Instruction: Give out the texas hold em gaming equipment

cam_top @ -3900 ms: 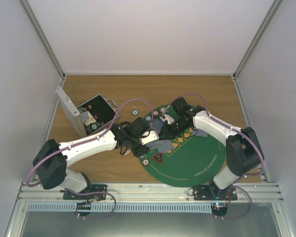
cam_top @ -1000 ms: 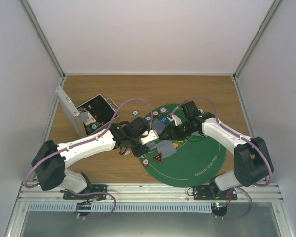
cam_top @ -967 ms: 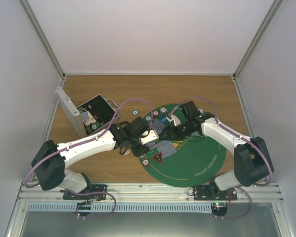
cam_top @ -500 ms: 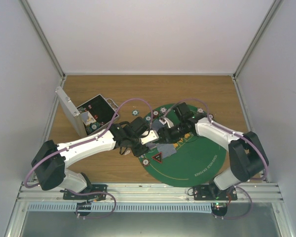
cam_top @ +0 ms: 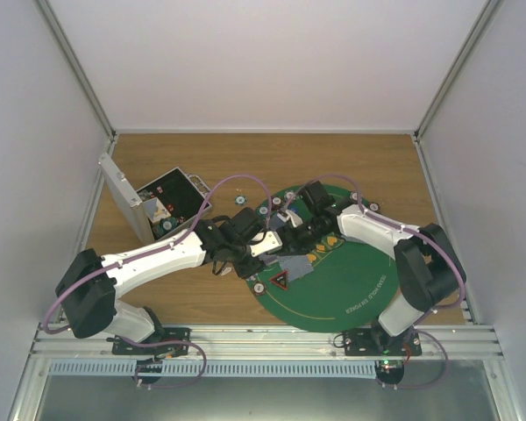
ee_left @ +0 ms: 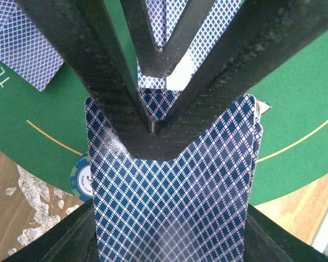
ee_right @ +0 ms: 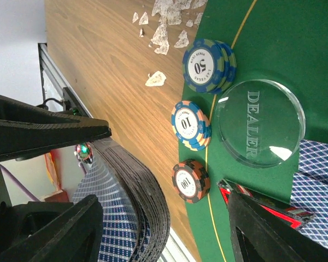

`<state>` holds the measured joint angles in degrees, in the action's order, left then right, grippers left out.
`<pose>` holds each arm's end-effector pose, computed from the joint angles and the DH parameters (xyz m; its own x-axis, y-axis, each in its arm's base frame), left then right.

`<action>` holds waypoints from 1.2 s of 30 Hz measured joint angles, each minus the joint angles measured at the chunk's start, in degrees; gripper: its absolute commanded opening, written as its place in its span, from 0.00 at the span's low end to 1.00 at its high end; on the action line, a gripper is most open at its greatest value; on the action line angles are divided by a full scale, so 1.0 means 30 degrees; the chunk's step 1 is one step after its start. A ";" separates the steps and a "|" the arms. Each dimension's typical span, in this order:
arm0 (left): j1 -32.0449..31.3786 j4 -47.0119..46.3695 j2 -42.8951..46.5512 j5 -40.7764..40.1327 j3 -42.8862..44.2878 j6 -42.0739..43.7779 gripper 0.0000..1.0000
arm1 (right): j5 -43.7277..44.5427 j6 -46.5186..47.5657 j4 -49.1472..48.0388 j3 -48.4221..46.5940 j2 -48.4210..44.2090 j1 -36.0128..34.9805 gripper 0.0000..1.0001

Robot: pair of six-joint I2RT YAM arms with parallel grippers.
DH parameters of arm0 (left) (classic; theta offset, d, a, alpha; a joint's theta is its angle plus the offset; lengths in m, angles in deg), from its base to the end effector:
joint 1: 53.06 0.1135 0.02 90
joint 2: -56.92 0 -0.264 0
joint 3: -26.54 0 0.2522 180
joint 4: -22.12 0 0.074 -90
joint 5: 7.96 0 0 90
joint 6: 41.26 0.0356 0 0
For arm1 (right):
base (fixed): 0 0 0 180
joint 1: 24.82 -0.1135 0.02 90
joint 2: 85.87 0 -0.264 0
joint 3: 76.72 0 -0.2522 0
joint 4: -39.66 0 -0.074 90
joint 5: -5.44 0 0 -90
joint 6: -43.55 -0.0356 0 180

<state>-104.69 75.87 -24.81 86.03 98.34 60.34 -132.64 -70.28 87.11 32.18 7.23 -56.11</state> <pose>0.1712 -0.2203 0.2331 -0.3839 0.8080 -0.4469 0.8968 0.4416 0.0281 0.2447 0.1797 0.1911 -0.9623 -0.2690 -0.0396 -0.1983 0.5946 0.7792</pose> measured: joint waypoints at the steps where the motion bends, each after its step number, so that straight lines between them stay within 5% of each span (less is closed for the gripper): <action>1: 0.0000 0.0000 0.0000 0.0007 0.0000 0.0000 0.58 | 0.0058 0.0000 0.0051 0.0000 0.0000 -0.0044 0.62; 24: 0.0000 0.0007 0.0000 0.0015 -0.0189 0.0000 0.58 | 0.2040 0.0080 0.1865 -0.0036 -0.0335 0.0627 0.56; 29: 0.0000 0.0007 0.0000 0.0022 -0.0189 0.0000 0.58 | 0.1719 0.0291 0.1902 -0.0036 -0.0415 0.0707 0.46; 36: 0.0000 0.0000 0.0000 0.0022 -0.0189 0.0000 0.58 | 0.0605 0.0714 0.1894 -0.0087 -0.0481 0.0707 0.18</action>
<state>-104.69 75.87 -24.81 86.09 97.77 60.34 -130.82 -68.14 92.80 31.91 5.79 -53.99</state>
